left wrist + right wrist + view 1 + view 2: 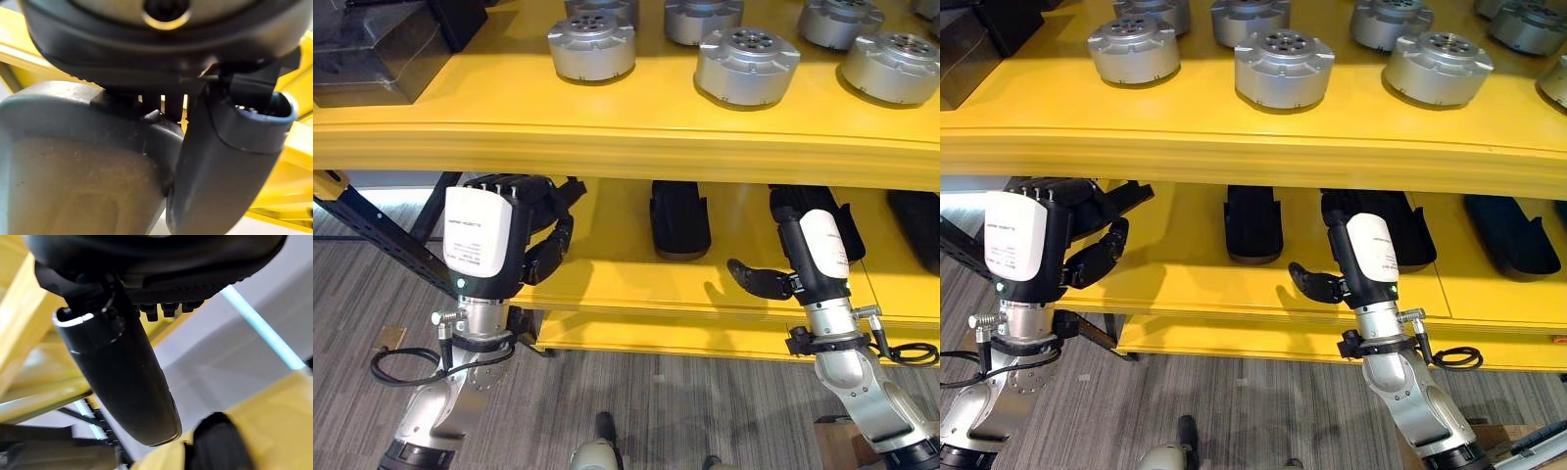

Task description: Move parts from the plastic box to the shelf.

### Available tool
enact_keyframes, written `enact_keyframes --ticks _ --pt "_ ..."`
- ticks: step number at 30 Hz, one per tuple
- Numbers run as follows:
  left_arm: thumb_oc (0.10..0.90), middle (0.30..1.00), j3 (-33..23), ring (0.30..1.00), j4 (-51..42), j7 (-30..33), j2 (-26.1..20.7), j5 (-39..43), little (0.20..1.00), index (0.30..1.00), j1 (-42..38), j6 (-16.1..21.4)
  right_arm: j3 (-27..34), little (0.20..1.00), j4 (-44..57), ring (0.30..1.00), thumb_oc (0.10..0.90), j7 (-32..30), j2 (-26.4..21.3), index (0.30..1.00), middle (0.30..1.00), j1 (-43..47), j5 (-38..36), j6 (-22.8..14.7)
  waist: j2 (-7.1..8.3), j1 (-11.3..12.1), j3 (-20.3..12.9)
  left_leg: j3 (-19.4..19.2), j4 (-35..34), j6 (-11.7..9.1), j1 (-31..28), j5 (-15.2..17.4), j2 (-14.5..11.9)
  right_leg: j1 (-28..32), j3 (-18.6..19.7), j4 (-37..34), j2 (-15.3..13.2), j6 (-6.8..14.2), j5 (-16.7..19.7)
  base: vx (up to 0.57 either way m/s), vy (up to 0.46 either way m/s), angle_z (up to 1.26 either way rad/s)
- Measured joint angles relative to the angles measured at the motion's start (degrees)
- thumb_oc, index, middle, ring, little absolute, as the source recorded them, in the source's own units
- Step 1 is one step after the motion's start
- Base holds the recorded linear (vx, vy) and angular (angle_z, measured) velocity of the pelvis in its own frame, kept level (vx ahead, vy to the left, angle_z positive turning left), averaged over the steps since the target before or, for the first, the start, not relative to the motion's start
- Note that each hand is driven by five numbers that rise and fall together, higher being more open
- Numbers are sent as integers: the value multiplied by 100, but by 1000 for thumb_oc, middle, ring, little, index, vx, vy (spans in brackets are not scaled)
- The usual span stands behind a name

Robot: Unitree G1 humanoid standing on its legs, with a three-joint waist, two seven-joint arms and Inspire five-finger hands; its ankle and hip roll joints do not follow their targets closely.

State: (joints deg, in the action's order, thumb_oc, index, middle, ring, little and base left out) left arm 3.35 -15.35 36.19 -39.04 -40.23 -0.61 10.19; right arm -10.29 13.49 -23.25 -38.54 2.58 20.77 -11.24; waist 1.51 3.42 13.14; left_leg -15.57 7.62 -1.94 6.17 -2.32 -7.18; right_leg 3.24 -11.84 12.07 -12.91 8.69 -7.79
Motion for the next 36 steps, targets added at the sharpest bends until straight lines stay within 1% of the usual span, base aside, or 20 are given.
enact_keyframes --ticks 2,3,4,5,6,7,8,10,11,12,13,14,15,16,17,18,20,29,33,36 --pt "400 300 96 300 24 -99 -2 127 300 300 0 18 -7 1000 2 1000 900 -21 12 1000 1000 58 -76 4 -11 -2 30 -107 176 40 -76 237 8 -411 -75 965 -191 -13 -3 72 70 -25" --pt "400 300 117 300 30 -139 -3 125 300 300 0 20 -15 1000 1 1000 900 -30 60 1000 1000 72 -73 6 55 10 67 -185 201 77 -188 288 67 -601 -55 1410 -355 -41 16 46 -122 -29" --pt "400 300 129 300 30 -193 -11 115 300 300 2 27 -22 1000 0 1000 900 -38 133 1000 1000 49 -72 1 120 -18 98 -243 213 129 -283 329 93 -608 -42 1568 -456 -106 67 16 -163 -30" --pt "400 300 144 300 30 -196 -16 100 300 300 0 19 -25 1000 -5 1000 900 -42 160 1000 1000 41 -69 -18 107 -41 127 -277 176 167 -339 371 65 -693 -47 1591 -557 -165 45 -37 -306 -25" --pt "400 300 162 300 34 -191 -16 97 300 300 -16 -2 -26 1000 -9 1000 900 -46 161 1000 1000 40 -62 -114 78 -43 144 -308 154 217 -319 417 24 -722 -191 1376 -637 -309 -88 -117 -307 -21" --pt "400 300 229 300 107 -183 -42 97 300 300 -172 -66 -30 1000 -8 1000 900 -75 160 1000 1000 57 -56 -196 67 -64 150 -303 170 185 -215 387 -15 -766 -180 906 -777 -217 -28 -137 -314 -10" --pt "400 300 362 300 199 -126 -133 115 300 300 -387 -239 -73 1000 -5 1000 900 -80 166 1000 1000 150 -14 -216 88 -72 142 -287 271 255 -48 432 -44 -831 -138 536 -946 -1 226 -105 -188 5" --pt "400 300 491 300 581 -47 -279 131 300 300 -776 -463 -274 1000 -25 1000 900 -80 248 1000 1000 412 124 -225 108 -111 149 -205 423 213 197 403 -94 -923 -107 5 -1172 48 663 -16 -206 10" --pt "400 300 496 300 727 -47 -295 125 300 300 -878 -505 -343 1000 -24 1000 900 -80 287 1000 1000 483 176 -238 108 -126 150 -160 466 152 283 368 -108 -906 -106 -199 -1206 114 754 40 -288 29" --pt "400 300 479 300 874 -46 -321 131 300 300 -1030 -604 -389 1000 -20 1000 900 -69 294 1000 1000 563 278 -349 157 -151 183 -82 572 76 440 337 -136 -766 -132 -598 -1173 71 970 34 -188 30" --pt "400 300 443 300 871 -40 -387 130 300 300 -1031 -625 -408 1000 -20 1000 900 -60 295 1000 1000 590 305 -386 241 -133 221 -65 629 -1 491 325 -133 -713 -134 -669 -1147 6 1124 60 -223 32" --pt "400 300 394 300 855 -26 -543 126 300 300 -1012 -610 -429 1000 0 1000 900 -25 268 1000 1000 621 330 -386 428 -24 315 -46 795 -165 549 356 -151 -545 -305 -737 -1061 151 1163 50 -101 4" --pt "400 300 351 300 833 20 -488 120 300 300 -947 -605 -429 1000 0 1000 900 13 206 1000 1000 679 328 -372 337 39 375 -30 914 -244 620 395 -300 -537 -326 -789 -954 504 1265 119 -117 -4" --pt "400 300 348 300 799 75 -446 114 300 300 -847 -590 -411 1000 -1 1000 900 55 128 1000 1000 769 323 -300 100 49 497 86 1009 -344 691 376 -581 -534 -360 -778 -663 391 1208 127 -68 -11" --pt "400 300 348 300 781 70 -449 113 300 300 -745 -505 -410 1000 -2 1000 900 107 64 1000 1000 810 313 -219 -22 53 555 173 942 -432 687 315 -725 -532 -418 -756 -505 322 1168 127 -65 -2" --pt "400 300 349 300 760 64 -445 83 300 300 -675 -449 -407 1000 -2 1000 900 146 5 1000 1000 809 288 -175 -55 12 563 176 877 -472 666 257 -779 -532 -447 -751 -444 292 1151 109 -43 -3" --pt "400 300 348 300 663 63 -447 54 300 300 -626 -358 -351 1000 -3 1000 900 175 -174 1000 1000 808 269 -86 -66 -42 562 138 693 -542 546 171 -803 -530 -444 -754 -392 253 1128 90 -26 -9" --pt "400 300 200 300 534 75 -448 28 300 300 -654 -394 -219 1000 3 1000 900 382 -183 1000 1000 1137 152 -92 -69 -13 566 64 644 -531 425 179 -684 -483 -404 -704 -475 284 1081 54 3 0" --pt "400 300 203 300 597 119 -469 -296 300 300 -789 -400 -237 1000 5 1000 900 619 -189 1000 1000 1420 153 -177 -89 -29 587 124 761 -495 508 206 -666 -615 -364 -397 -536 291 923 -16 20 7" --pt "400 300 256 300 716 196 -520 -332 300 300 -1011 -398 -252 1000 23 1000 900 782 -236 1000 1000 1683 153 -245 -140 -30 651 189 946 -462 746 232 -670 -938 -291 15 -599 292 753 -74 9 5"
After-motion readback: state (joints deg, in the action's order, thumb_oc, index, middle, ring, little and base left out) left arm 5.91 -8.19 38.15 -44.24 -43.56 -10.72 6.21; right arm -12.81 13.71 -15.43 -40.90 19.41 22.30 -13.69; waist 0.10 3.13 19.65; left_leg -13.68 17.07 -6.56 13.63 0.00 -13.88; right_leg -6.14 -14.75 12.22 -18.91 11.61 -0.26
